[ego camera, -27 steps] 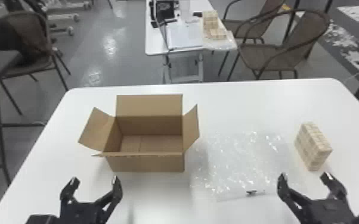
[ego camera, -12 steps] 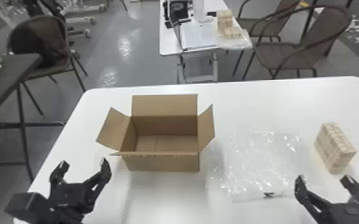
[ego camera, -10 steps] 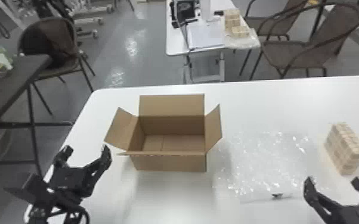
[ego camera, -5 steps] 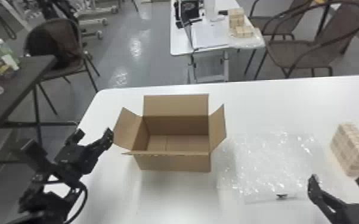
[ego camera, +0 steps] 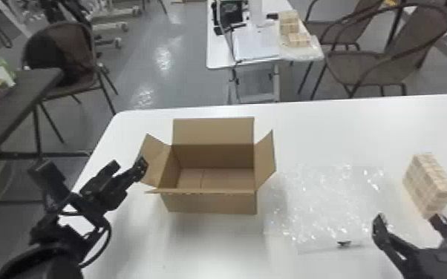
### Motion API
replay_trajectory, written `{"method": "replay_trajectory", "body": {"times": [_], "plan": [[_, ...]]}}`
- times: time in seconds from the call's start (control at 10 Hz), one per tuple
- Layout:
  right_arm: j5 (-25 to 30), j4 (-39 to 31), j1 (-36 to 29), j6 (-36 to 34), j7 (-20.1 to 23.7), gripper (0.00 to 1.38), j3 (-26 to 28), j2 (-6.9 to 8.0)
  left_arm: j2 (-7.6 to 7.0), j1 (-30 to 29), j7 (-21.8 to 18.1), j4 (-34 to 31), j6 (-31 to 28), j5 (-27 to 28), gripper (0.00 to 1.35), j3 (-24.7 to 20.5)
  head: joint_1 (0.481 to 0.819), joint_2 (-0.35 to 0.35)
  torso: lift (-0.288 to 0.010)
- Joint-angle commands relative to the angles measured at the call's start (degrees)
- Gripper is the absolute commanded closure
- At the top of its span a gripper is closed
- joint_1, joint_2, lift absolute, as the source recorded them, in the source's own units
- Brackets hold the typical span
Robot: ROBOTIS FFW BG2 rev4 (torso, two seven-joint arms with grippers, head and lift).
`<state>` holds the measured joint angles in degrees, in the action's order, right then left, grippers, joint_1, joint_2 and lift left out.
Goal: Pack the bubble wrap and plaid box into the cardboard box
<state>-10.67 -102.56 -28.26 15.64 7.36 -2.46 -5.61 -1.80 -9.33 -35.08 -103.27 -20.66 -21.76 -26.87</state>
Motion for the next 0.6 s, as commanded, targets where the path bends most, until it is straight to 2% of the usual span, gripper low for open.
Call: {"method": "replay_trajectory", "body": {"times": [0.0, 0.1, 0.2, 0.3, 0.4, 0.5], "plan": [[-0.3, 0.3, 0.2, 0.0, 0.1, 0.20, 0.0, 0.08, -0.31, 0.8, 0.0, 1.8, -1.8, -0.8, 0.20, 0.3, 0.695, 0.172, -0.122], [-0.4, 0.3, 0.3, 0.0, 0.1, 0.20, 0.0, 0.08, -0.40, 1.0, 0.0, 2.4, -2.4, 0.0, 0.23, 0.5, 0.695, 0.168, -0.122], [-0.3, 0.3, 0.3, 0.0, 0.2, 0.20, 0.0, 0.08, -0.57, 1.5, 0.0, 2.6, -2.3, 1.0, 0.32, 0.7, 0.695, 0.166, -0.122], [-0.4, 0.3, 0.4, 0.0, 0.2, 0.20, 0.0, 0.08, -0.66, 1.9, 0.0, 3.2, -2.3, 1.5, 0.67, 0.5, 0.695, 0.165, -0.122], [-0.5, 0.3, 0.4, 0.0, 0.2, 0.20, 0.0, 0.08, -0.66, 2.0, 0.1, 3.3, -2.4, 1.5, 0.90, 0.3, 0.695, 0.166, -0.122], [-0.6, 0.3, 0.4, 0.0, 0.3, 0.20, 0.0, 0.08, -0.75, 1.9, 0.1, 3.4, -1.8, 1.8, 1.03, 0.4, 0.695, 0.168, -0.122]]}}
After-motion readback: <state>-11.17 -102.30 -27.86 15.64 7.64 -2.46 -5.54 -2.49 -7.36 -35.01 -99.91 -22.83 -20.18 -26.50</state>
